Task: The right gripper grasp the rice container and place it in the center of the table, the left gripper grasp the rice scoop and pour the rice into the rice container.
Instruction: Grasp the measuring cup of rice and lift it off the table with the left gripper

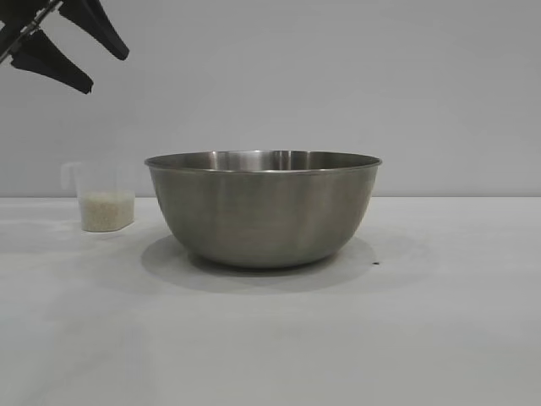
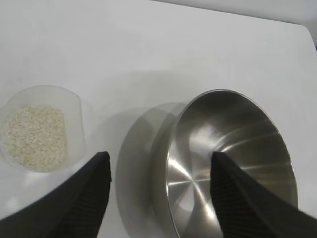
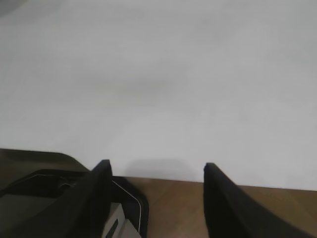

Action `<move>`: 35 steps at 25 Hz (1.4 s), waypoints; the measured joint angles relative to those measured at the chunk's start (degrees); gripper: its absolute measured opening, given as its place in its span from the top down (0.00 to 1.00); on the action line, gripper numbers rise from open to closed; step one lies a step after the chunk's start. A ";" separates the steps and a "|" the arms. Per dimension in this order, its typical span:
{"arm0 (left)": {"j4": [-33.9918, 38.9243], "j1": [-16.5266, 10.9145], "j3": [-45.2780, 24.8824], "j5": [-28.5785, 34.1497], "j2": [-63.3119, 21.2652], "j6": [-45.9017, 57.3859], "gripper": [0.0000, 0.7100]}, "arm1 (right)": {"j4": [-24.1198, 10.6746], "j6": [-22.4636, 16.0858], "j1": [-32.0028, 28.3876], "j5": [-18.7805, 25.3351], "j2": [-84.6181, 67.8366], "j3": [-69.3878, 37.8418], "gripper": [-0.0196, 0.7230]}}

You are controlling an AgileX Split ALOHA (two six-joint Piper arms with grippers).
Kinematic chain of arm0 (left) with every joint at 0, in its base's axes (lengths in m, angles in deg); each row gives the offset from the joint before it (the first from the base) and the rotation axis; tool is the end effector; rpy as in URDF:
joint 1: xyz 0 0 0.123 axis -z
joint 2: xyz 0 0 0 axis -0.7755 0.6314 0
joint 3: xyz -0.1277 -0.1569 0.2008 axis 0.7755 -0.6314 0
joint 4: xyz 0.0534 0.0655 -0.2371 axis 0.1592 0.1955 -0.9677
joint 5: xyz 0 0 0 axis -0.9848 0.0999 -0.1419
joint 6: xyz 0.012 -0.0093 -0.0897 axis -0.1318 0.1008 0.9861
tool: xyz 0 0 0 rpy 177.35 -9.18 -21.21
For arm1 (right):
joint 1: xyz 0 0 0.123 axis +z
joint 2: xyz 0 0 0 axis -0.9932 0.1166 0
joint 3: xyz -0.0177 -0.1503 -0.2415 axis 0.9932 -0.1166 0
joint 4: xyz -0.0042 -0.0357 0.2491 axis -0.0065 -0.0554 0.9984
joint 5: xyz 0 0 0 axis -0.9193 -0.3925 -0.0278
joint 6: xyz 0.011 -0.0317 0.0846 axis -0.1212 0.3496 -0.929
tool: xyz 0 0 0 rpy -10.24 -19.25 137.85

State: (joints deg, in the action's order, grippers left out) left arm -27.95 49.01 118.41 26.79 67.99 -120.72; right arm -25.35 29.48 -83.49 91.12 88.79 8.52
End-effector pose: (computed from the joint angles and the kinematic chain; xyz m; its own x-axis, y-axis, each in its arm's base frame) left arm 0.3954 -0.0434 0.2455 -0.8003 -0.1325 -0.5848 0.2699 0.7913 -0.5486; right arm 0.0411 0.0067 0.2687 -0.8523 -0.0915 -0.5150 -0.1160 0.9931 0.0156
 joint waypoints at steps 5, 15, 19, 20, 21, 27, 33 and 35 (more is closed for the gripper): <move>0.09 0.00 0.00 0.57 0.00 0.00 0.45 | 0.00 -0.10 0.00 -0.95 -0.17 -0.60 0.49; 0.09 0.00 0.00 0.69 0.00 0.17 0.45 | 2.03 0.08 0.00 -6.20 -0.17 -2.36 0.49; 0.13 0.00 0.00 0.69 0.00 0.26 0.45 | 2.53 0.44 0.00 -7.33 -0.17 -3.03 0.49; 0.13 0.00 0.00 0.80 0.00 0.26 0.45 | 2.65 0.44 0.00 -7.45 -0.17 -3.03 0.49; 0.13 0.00 0.00 0.80 0.00 0.26 0.45 | 2.65 0.49 0.00 -7.58 -0.17 -3.03 0.49; 0.13 0.00 0.00 1.01 0.00 0.26 0.45 | 2.65 0.57 0.00 -7.65 -0.17 -3.03 0.49; 0.22 0.00 0.00 1.01 0.00 0.26 0.45 | 2.65 0.62 0.00 -7.65 -0.17 -3.03 0.49; 0.22 0.00 0.00 1.01 0.00 0.26 0.45 | 2.65 0.70 0.00 -7.65 -0.17 -3.03 0.49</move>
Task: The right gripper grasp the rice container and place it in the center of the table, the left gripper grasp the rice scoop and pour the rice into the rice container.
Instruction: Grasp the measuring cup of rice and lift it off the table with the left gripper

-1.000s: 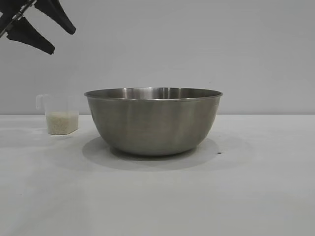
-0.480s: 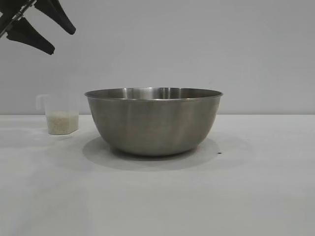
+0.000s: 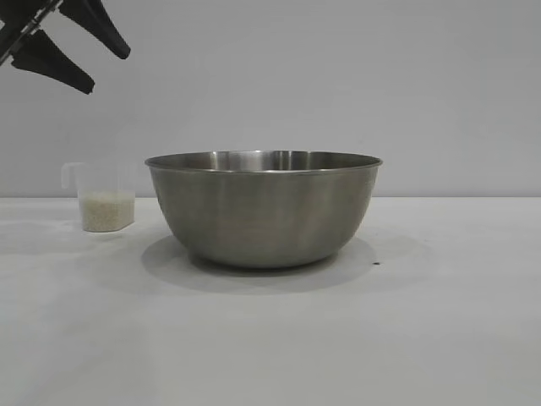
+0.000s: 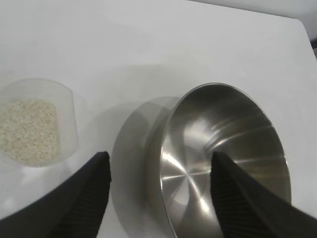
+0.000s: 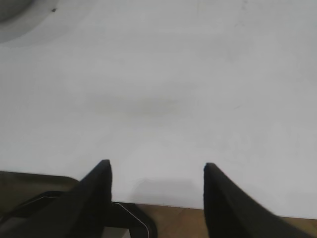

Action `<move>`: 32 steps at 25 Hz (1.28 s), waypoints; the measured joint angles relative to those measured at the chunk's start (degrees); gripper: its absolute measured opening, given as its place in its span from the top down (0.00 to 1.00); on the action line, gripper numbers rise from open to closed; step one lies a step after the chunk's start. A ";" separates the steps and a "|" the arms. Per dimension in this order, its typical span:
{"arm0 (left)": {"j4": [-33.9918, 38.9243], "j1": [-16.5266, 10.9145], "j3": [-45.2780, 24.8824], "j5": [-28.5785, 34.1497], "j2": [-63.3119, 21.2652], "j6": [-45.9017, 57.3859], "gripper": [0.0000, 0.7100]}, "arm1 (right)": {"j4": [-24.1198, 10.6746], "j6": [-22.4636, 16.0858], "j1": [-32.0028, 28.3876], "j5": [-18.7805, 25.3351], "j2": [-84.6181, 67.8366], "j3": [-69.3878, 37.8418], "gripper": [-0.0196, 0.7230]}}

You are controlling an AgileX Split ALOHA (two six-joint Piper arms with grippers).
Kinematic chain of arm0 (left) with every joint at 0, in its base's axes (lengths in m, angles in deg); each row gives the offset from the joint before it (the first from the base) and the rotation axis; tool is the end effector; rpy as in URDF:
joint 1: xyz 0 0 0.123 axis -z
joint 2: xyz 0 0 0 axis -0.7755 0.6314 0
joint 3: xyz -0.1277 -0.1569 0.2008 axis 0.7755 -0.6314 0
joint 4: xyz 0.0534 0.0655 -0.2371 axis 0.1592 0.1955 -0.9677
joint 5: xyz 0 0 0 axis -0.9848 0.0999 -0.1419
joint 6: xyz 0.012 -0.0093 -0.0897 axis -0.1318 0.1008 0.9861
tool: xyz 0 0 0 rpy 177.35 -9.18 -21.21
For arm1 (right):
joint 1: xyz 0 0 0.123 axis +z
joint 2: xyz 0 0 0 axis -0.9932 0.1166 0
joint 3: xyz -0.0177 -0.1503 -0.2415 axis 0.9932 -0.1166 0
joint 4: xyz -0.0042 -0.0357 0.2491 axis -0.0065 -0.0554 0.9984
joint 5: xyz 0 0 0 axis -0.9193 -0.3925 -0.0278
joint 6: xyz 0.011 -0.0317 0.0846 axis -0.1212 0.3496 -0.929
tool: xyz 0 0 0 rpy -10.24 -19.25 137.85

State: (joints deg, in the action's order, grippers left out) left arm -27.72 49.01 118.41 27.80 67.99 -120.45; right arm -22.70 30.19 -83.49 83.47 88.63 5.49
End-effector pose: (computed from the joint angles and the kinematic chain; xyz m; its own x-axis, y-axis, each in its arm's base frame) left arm 0.3941 -0.0443 0.2453 -0.8084 -0.1253 -0.5752 0.2740 0.7847 -0.5561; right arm 0.0506 0.0101 0.2604 -0.8054 -0.0741 -0.5881 -0.1248 0.9911 0.0461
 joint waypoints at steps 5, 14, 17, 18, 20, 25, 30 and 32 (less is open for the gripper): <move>0.13 0.00 0.00 0.11 -0.10 0.00 0.45 | 0.44 0.00 0.00 0.00 -4.11 0.00 0.49; 0.65 0.00 0.00 0.02 -0.10 0.00 0.45 | 0.67 0.00 0.00 0.11 -16.27 0.00 0.49; 0.89 0.00 0.00 -0.33 -0.10 0.00 0.45 | 0.67 0.00 0.00 0.44 -18.49 0.00 0.49; 1.15 0.00 0.00 -0.47 -0.10 0.00 0.45 | 0.67 0.00 0.00 0.44 -18.96 0.00 0.49; 1.29 0.00 0.00 -0.56 -0.10 0.00 0.45 | 0.67 0.00 0.00 0.44 -19.99 0.00 0.49; 2.23 0.00 0.00 -0.58 -0.10 0.00 0.45 | 0.78 0.00 0.00 0.58 -23.30 0.00 0.49; 2.96 0.00 0.00 -0.80 -0.65 0.00 0.45 | 0.78 0.04 0.00 0.80 -23.85 0.00 0.49; 3.10 0.00 0.00 -1.09 -1.15 0.00 0.45 | 0.78 0.13 0.00 0.80 -23.85 0.00 0.49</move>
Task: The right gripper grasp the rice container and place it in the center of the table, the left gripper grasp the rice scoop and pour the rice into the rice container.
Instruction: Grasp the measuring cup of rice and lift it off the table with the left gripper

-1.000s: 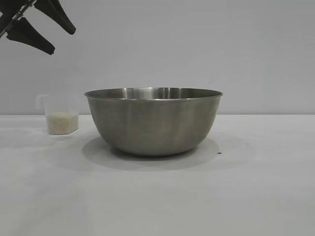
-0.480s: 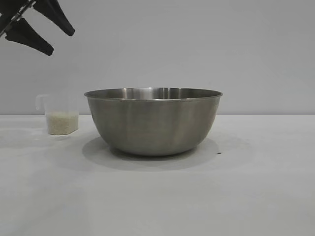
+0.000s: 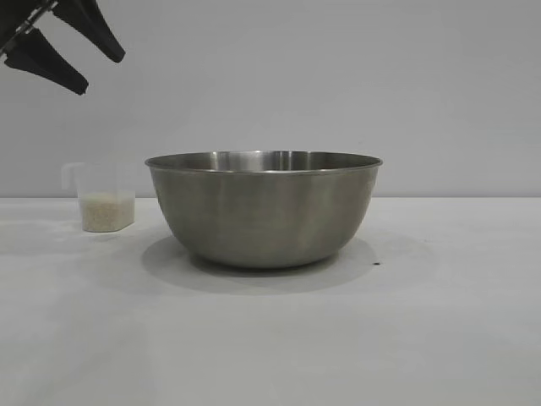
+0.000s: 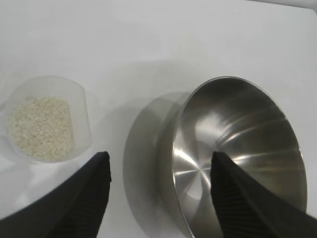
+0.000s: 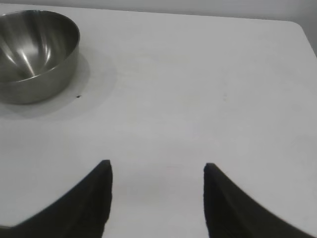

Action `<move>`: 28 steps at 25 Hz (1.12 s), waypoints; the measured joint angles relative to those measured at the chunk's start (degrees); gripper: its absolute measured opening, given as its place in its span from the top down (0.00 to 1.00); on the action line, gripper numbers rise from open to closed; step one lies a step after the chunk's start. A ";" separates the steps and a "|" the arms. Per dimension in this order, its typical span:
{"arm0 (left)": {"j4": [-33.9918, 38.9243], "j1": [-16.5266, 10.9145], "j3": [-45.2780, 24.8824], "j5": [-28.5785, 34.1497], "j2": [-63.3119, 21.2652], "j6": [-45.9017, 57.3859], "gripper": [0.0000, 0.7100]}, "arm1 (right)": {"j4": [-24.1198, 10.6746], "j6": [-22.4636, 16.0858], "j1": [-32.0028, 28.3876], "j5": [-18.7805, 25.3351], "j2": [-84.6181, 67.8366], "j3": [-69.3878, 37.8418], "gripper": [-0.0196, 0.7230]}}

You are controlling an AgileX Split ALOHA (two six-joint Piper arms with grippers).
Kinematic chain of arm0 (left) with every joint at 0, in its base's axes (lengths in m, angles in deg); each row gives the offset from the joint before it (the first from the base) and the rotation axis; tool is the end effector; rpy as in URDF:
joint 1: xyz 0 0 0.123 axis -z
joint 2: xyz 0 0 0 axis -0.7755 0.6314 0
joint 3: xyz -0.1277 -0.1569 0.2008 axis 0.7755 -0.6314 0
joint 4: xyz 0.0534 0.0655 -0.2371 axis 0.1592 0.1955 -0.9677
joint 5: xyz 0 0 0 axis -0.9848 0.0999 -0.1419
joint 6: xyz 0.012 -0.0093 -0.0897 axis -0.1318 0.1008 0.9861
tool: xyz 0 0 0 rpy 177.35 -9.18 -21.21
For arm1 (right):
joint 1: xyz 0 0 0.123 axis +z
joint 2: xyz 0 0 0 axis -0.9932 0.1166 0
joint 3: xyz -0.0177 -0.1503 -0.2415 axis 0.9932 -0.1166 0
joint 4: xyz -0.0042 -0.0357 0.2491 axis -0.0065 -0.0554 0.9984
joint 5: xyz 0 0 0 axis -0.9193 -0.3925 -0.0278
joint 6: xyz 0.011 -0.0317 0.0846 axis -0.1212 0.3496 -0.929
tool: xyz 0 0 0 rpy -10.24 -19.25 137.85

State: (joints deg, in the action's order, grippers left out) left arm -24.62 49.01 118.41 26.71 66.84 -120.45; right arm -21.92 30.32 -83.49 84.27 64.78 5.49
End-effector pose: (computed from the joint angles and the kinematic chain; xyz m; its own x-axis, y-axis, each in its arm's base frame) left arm 0.3916 -0.0416 0.2505 -0.7928 -0.0859 -0.6033 0.2945 0.8128 -0.5026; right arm -0.0100 0.0115 0.2682 -0.5097 -0.0730 -0.8572 -0.1427 0.9898 0.0006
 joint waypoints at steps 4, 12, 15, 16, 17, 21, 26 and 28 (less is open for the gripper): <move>2.66 0.00 0.00 -1.16 -1.07 0.27 0.45 | 0.00 0.00 0.00 0.00 0.00 0.00 0.49; 13.78 0.00 0.00 -1.75 -3.19 6.59 0.45 | 0.01 0.00 0.00 0.00 0.00 0.00 0.49; 17.20 0.00 -0.11 -2.14 -3.42 8.66 0.45 | 0.01 0.00 0.00 0.00 0.00 0.00 0.49; 18.01 0.00 -0.67 -2.72 -3.73 9.47 0.45 | 0.01 0.00 0.00 0.00 0.00 0.00 0.49; 19.08 0.00 -1.66 -3.68 -4.33 10.32 0.45 | 0.01 0.00 0.00 0.00 0.00 0.00 0.49; 21.39 0.00 -7.06 -9.01 -8.01 11.16 0.45 | 0.11 0.00 0.00 0.00 0.00 0.00 0.49; 21.99 0.00 -14.05 -16.59 -12.55 9.49 0.45 | 0.11 0.00 0.00 0.00 0.00 0.00 0.49; 21.87 0.10 -16.10 -19.67 -13.61 8.69 0.45 | 0.11 0.00 0.00 0.00 0.00 0.00 0.49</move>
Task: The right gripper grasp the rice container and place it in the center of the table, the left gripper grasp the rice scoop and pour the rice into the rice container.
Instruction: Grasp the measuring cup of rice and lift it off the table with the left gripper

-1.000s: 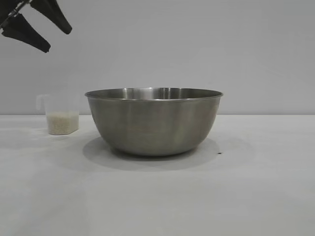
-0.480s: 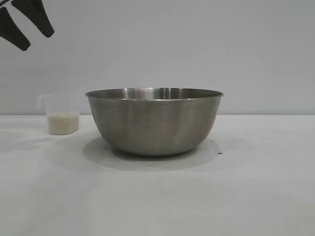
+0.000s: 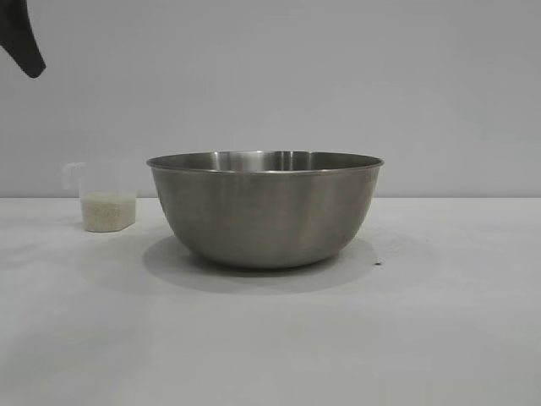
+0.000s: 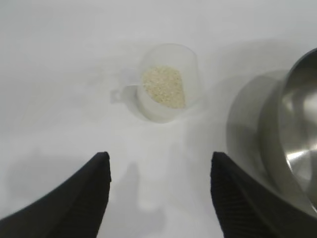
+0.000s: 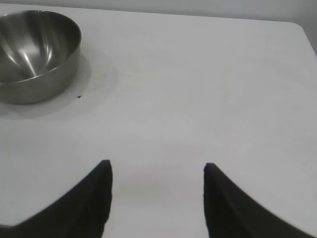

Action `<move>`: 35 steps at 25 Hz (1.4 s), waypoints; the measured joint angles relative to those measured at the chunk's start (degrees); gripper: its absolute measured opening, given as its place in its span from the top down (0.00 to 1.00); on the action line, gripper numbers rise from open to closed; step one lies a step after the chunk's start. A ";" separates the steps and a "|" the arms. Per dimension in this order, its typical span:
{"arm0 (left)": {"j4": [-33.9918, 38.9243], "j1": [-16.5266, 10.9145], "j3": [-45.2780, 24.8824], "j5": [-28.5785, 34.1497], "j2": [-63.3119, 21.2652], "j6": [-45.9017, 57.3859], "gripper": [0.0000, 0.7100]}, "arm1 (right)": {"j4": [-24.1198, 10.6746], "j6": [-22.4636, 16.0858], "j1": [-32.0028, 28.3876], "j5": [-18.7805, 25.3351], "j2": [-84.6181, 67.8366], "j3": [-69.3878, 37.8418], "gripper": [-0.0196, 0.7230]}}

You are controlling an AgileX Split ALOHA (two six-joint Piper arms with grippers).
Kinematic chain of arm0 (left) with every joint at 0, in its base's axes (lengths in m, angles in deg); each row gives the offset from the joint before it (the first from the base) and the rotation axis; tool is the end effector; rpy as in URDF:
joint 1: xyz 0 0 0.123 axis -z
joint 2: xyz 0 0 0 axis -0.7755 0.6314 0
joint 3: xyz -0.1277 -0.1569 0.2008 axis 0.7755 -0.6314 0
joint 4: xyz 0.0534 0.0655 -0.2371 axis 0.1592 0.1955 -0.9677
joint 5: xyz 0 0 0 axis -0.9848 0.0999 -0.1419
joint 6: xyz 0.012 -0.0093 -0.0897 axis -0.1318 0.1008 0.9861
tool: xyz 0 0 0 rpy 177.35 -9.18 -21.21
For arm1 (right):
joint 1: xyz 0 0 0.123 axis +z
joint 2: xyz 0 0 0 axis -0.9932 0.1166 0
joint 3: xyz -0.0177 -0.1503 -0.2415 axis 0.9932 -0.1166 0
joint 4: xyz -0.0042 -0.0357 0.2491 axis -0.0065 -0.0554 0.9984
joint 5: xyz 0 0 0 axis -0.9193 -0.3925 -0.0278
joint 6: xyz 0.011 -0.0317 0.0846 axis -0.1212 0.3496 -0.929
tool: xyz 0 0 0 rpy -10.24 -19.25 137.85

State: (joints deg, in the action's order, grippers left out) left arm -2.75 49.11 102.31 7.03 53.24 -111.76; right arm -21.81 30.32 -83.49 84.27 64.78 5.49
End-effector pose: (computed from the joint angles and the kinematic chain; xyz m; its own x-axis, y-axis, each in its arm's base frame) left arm 0.3359 -0.0124 0.2502 -0.7127 0.0215 -0.7011 0.1734 0.9739 -0.1464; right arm -0.0100 0.0117 0.2682 -0.5097 -0.0722 -0.8573 -0.1438 0.9896 0.0021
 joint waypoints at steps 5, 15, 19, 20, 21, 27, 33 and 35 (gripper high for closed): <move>-0.96 4.32 -5.93 -10.79 -0.20 -2.82 0.45 | 0.00 0.00 0.00 0.00 0.00 0.00 0.49; -1.33 11.29 -14.24 -32.38 -0.22 -4.00 0.45 | 0.00 0.00 0.00 0.00 0.00 0.00 0.49; -1.33 11.29 -14.73 -33.72 -0.31 -4.00 0.45 | 0.00 0.04 0.00 0.00 0.00 0.00 0.49; -1.33 11.29 -14.73 -34.04 -0.31 -4.00 0.45 | 0.00 0.04 0.00 0.00 0.00 0.00 0.49; -1.33 11.29 -14.73 -34.69 -0.31 -3.58 0.45 | 0.00 0.04 0.00 0.00 0.00 0.00 0.49; 0.03 11.29 -17.25 -40.52 -0.31 1.57 0.45 | 0.00 0.04 0.00 0.00 0.00 0.00 0.49; 8.59 11.29 -22.07 -50.41 -0.31 14.13 0.45 | 0.00 0.04 0.00 0.00 0.00 0.00 0.49; 14.03 11.29 -22.97 -52.95 -0.16 18.19 0.45 | 0.00 0.04 0.00 0.00 0.00 0.00 0.49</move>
State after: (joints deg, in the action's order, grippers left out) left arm 11.28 60.40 79.34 -45.91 53.07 -93.57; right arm -21.81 30.36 -83.49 84.27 64.78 5.49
